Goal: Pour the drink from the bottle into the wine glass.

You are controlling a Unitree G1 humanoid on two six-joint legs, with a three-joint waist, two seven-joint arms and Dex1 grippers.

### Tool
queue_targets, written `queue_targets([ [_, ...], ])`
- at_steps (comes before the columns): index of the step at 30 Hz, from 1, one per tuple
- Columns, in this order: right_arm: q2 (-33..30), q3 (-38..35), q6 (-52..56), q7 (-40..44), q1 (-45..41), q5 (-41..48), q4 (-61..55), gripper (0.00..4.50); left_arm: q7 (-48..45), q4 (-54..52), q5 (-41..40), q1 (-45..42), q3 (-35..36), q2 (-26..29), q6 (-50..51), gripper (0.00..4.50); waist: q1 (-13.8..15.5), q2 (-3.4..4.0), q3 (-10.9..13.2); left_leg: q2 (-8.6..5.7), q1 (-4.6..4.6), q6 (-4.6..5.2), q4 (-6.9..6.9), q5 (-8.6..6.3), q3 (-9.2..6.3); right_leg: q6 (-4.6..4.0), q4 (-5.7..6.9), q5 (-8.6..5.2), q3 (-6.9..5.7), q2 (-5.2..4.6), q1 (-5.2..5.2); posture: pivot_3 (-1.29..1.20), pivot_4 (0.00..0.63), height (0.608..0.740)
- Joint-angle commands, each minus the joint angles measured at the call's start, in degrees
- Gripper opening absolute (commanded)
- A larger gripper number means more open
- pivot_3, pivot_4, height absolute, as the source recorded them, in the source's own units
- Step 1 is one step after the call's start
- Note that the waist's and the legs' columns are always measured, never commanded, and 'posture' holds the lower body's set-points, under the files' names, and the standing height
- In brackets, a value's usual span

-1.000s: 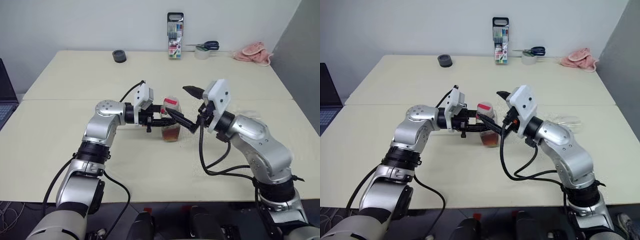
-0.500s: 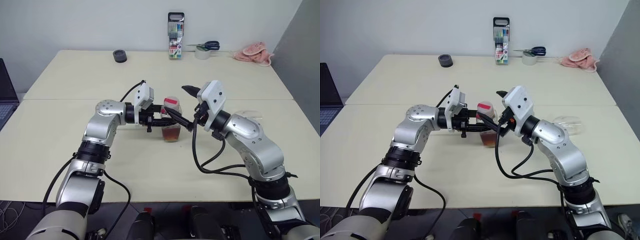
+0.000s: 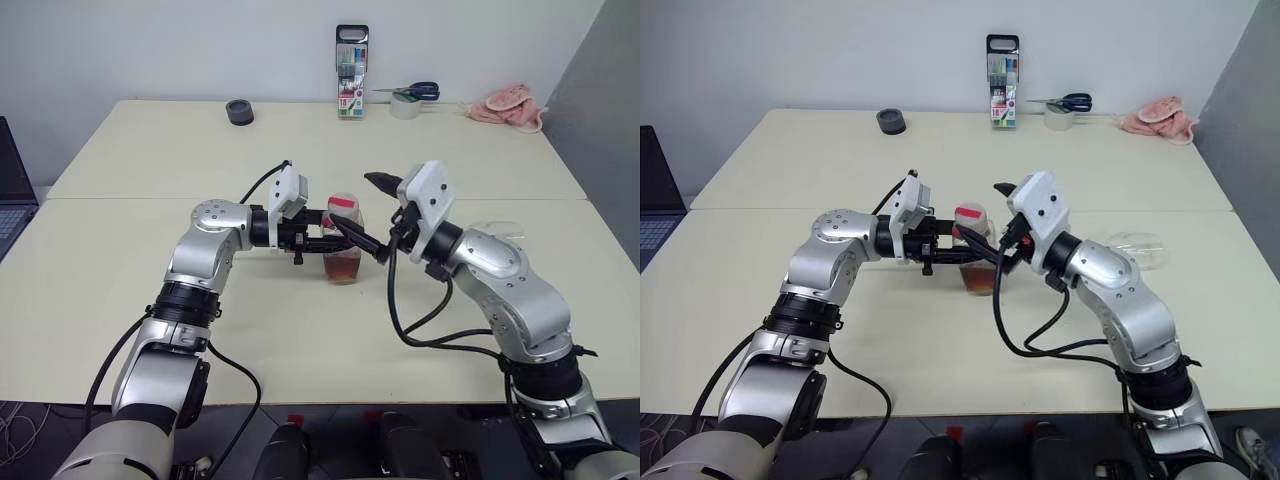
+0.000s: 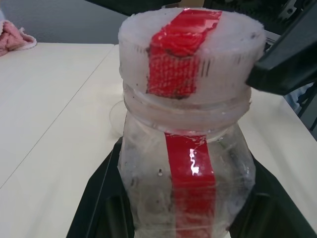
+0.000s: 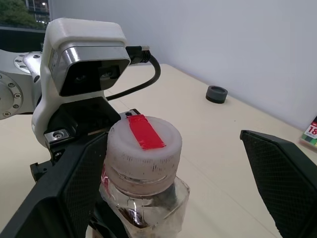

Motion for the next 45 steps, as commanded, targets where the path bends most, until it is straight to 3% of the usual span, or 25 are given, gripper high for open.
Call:
queue_targets([
  [1,-0.4,-2.4,0.0,0.2,0.2,1.0,-2.4,4.5,-0.2,-2.0,-0.9,-1.1,1.2,0.6,-1.2,1.8,0.0,0.0,0.0,0.0,0.0,0.0,0.0,0.0,0.0,0.0,0.0,0.0,0.0,0.0,0.0,0.0,0.15,0.74],
  [37,-1.9,-4.3,6.8,3.7,-1.5,11.4,-6.4,4.5,-0.1,-2.2,-1.1,0.1,1.1,0.3,-3.6,1.8,0.0,0.0,0.0,0.0,0.0,0.01,0.0,-0.01,-0.01,0.0,0.0,0.0,0.0,0.0,0.0,0.0,0.15,0.74],
  [45,-2.7,-3.3,7.7,3.1,-2.7,9.7,-4.5,4.5,-0.6,-4.1,-1.3,1.1,0.5,0.0,-2.9,1.8,0.0,0.0,0.0,0.0,0.0,0.01,0.0,-0.01,-0.01,0.0,0.0,0.0,0.0,0.0,0.0,0.0,0.15,0.74],
])
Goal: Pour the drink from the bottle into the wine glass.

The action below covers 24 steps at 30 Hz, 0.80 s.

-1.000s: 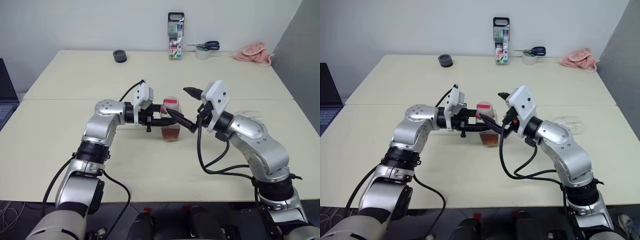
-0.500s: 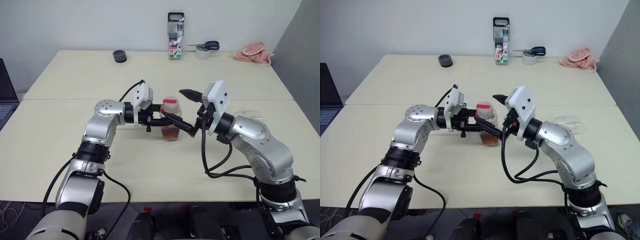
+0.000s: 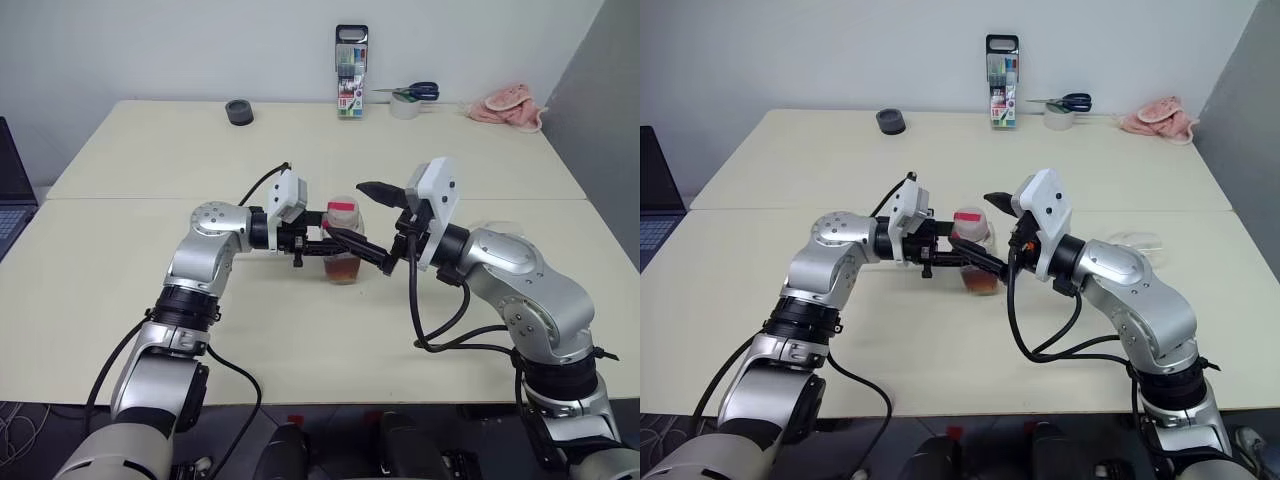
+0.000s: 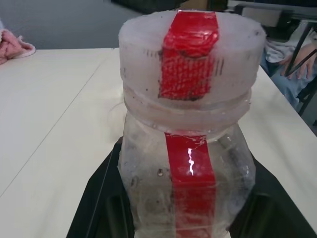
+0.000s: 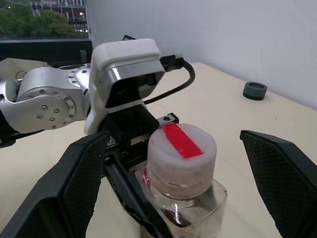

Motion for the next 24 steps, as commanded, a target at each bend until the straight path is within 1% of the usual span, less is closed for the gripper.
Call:
queue_targets([
  [1,-0.4,-0.2,-1.1,-0.3,-2.0,-1.1,-0.7,4.5,-0.4,-2.8,-1.3,-0.6,0.6,0.1,-0.4,1.8,0.0,0.0,0.0,0.0,0.0,0.0,0.0,0.0,0.0,0.0,0.0,0.0,0.0,0.0,0.0,0.0,0.15,0.74],
  [9,-0.1,0.9,-3.5,-1.1,-3.0,-5.0,2.1,4.5,-0.4,-3.2,-1.3,-0.4,0.4,-0.1,-0.2,1.8,0.0,0.0,0.0,0.0,0.0,0.0,0.0,0.0,0.0,0.0,0.0,0.0,-0.01,0.0,0.0,0.0,0.15,0.74],
  [24,-1.5,-0.5,-2.8,-0.5,-1.4,-4.3,1.1,4.5,-0.3,-2.8,-1.1,-0.2,0.6,0.2,-0.5,1.8,0.0,0.0,0.0,0.0,0.0,0.0,0.0,0.0,0.0,0.0,0.0,0.0,0.0,0.0,0.0,0.0,0.15,0.74],
])
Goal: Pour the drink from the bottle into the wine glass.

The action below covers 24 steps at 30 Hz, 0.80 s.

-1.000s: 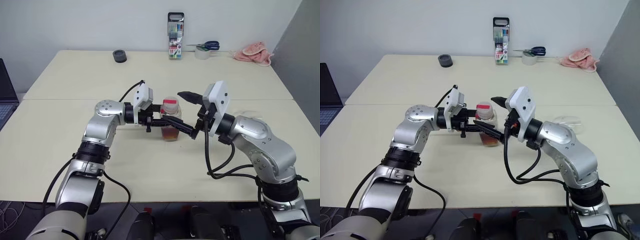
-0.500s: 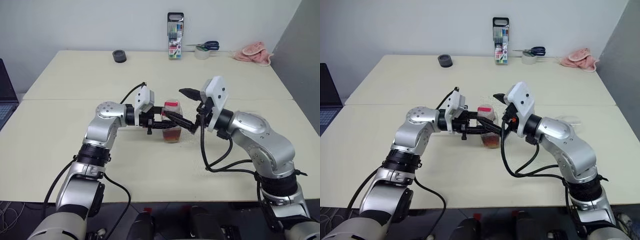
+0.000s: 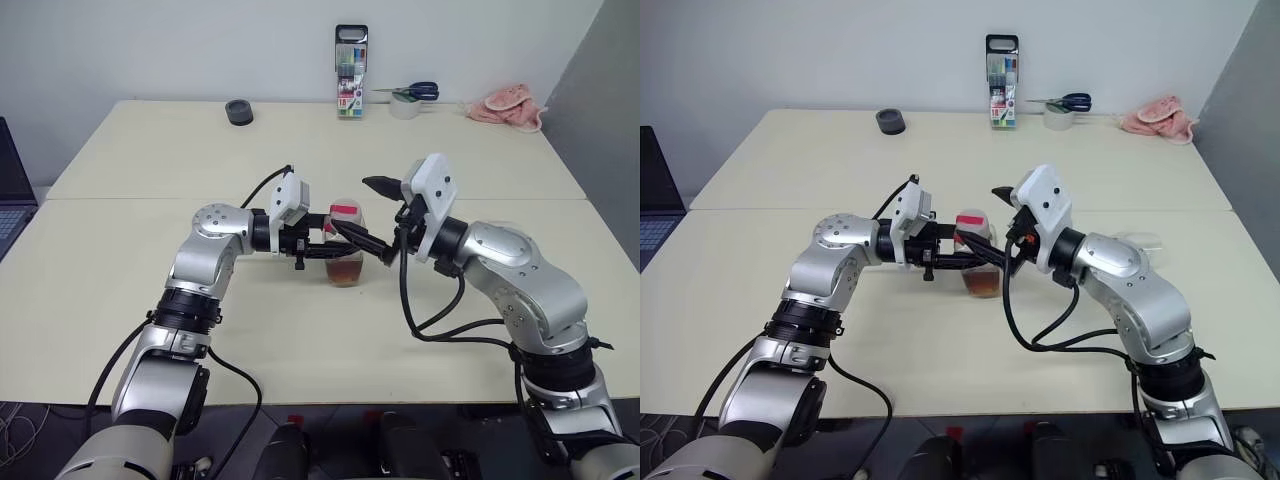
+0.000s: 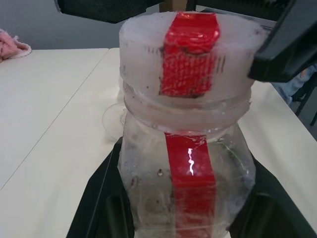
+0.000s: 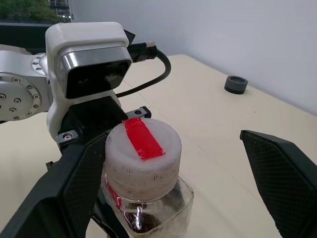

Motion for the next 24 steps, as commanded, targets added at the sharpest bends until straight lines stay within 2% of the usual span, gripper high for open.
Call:
queue_targets([
  [1,-0.6,-1.8,-0.3,-0.1,0.1,0.2,-2.0,4.5,-0.4,-1.6,-1.0,-0.6,0.8,0.2,-1.0,1.8,0.0,0.0,0.0,0.0,0.0,0.0,0.0,0.0,0.0,0.0,0.0,0.0,0.0,0.0,0.0,0.0,0.15,0.74],
  [21,-0.3,-1.7,2.7,1.4,0.4,5.0,-2.5,4.5,0.0,-1.6,-0.8,-0.6,0.7,0.2,-1.1,1.8,0.0,0.0,0.0,0.0,0.0,0.0,0.0,0.0,0.0,0.0,0.0,0.0,0.0,0.0,0.0,0.0,0.15,0.74],
  [24,-0.2,-1.3,2.6,1.4,-0.1,4.7,-1.9,3.96,0.0,-1.8,-0.8,-0.7,0.6,0.2,-1.0,1.8,0.0,0.0,0.0,0.0,0.0,0.0,0.0,0.0,0.0,0.0,0.0,0.0,0.0,0.0,0.0,0.0,0.15,0.74],
])
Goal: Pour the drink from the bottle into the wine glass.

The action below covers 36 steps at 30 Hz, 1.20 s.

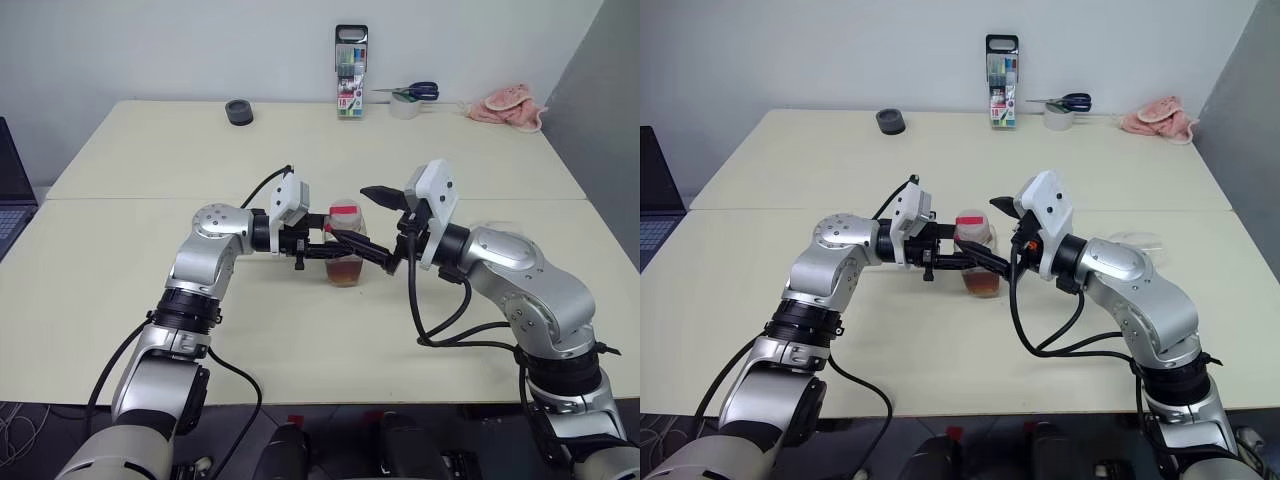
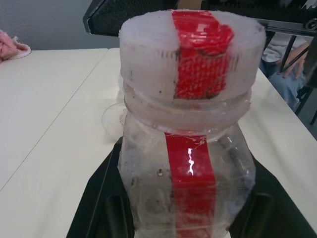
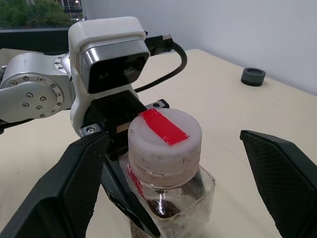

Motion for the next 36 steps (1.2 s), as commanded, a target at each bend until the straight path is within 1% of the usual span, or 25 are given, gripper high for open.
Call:
queue_targets([
  [1,0.2,-0.3,-0.6,0.3,-1.0,0.1,-0.8,3.68,0.0,-1.9,-0.8,-0.7,0.6,0.2,-0.6,1.8,0.0,0.0,0.0,0.0,0.0,0.0,0.0,0.0,0.0,0.0,0.0,0.0,0.0,0.0,0.0,0.0,0.15,0.74],
  [3,0.1,-0.1,-0.7,0.5,-1.2,0.1,-0.8,3.01,0.1,-2.2,-0.8,-0.7,0.6,0.2,-0.5,1.8,0.0,0.0,0.0,0.0,0.0,0.0,0.0,0.0,0.0,0.0,0.0,0.0,0.0,0.0,0.0,0.0,0.15,0.74],
  [5,0.0,0.2,-0.8,0.9,-1.3,0.1,-1.0,2.22,0.3,-2.5,-0.9,-0.7,0.6,0.1,-0.2,1.8,0.0,0.0,0.0,0.0,0.0,0.0,0.0,0.0,0.0,0.0,0.0,0.0,0.0,0.0,0.0,0.0,0.15,0.74],
  [6,0.0,0.3,-0.9,1.0,-1.4,0.1,-1.2,1.93,0.4,-2.7,-0.9,-0.7,0.6,0.1,-0.1,1.8,0.0,0.0,0.0,0.0,0.0,0.0,0.0,0.0,0.0,0.0,0.0,0.0,0.0,0.0,0.0,0.0,0.15,0.74],
  [7,-0.1,0.5,-1.2,1.1,-1.4,-0.1,-1.5,1.78,0.5,-2.8,-0.9,-0.7,0.6,0.1,0.0,1.8,0.0,0.0,0.0,0.0,0.0,0.0,0.0,0.0,-0.01,0.0,-0.01,0.0,-0.01,0.0,0.0,0.0,0.15,0.74],
  [11,-0.9,1.0,-4.4,1.0,-1.5,-2.9,-2.2,1.78,1.0,-3.4,-1.0,-0.3,0.6,0.2,0.4,1.8,0.0,0.0,0.0,0.0,0.0,0.0,0.0,0.0,0.0,0.0,0.0,0.0,0.0,0.0,0.0,0.0,0.15,0.74],
  [14,-0.7,0.2,-5.5,0.9,-1.2,-3.0,-2.7,1.78,1.3,-3.9,-1.1,0.3,0.7,0.5,0.5,1.8,0.0,0.0,0.0,0.0,0.0,0.0,0.0,0.0,0.0,0.0,0.0,0.0,0.0,0.0,0.0,0.0,0.15,0.74],
  [16,-0.3,-0.7,-5.4,0.9,-0.9,-1.9,-3.1,1.78,1.3,-4.1,-1.1,0.8,0.7,0.6,0.5,1.8,0.0,0.0,0.0,0.0,0.0,0.0,0.0,0.0,0.0,0.0,0.0,0.0,0.0,0.0,0.0,0.0,0.15,0.74],
  [20,1.9,-3.9,-1.7,0.8,0.1,4.9,-3.7,1.78,1.4,-4.7,-1.1,1.6,0.8,0.7,0.5,1.8,0.0,0.0,0.0,0.01,0.0,-0.01,0.0,0.0,-0.01,0.0,0.0,0.0,0.0,0.0,0.0,0.0,0.15,0.74],
  [22,1.8,-4.2,-0.5,1.5,0.4,6.5,-4.1,1.78,1.5,-5.1,-1.1,1.8,0.8,0.8,0.6,1.8,0.0,0.0,0.0,0.0,0.0,0.0,0.0,0.0,-0.01,0.0,0.0,0.0,0.01,0.0,0.0,0.0,0.15,0.74],
  [29,2.3,-3.4,1.3,1.6,0.7,8.1,-5.3,1.78,1.6,-5.9,-1.1,2.1,0.8,0.8,0.9,1.79,0.0,0.0,0.0,0.0,0.0,0.0,0.0,0.0,-0.01,0.0,0.0,0.0,0.0,0.0,0.0,0.0,0.15,0.74],
  [35,2.0,-2.7,1.0,1.6,0.9,7.1,-5.4,1.78,1.8,-5.9,-1.3,2.1,0.8,0.8,0.8,1.79,0.0,0.0,0.0,0.0,0.0,0.0,0.0,0.0,-0.01,0.0,0.0,0.0,0.0,0.0,0.0,0.0,0.15,0.74],
  [36,1.7,-2.6,0.8,1.7,0.9,6.7,-5.4,2.13,1.9,-5.8,-1.3,2.1,0.8,0.8,0.8,1.79,0.0,0.0,0.0,0.0,0.0,0.01,0.0,0.0,0.0,0.0,0.0,0.0,0.0,0.0,0.0,0.0,0.15,0.74],
])
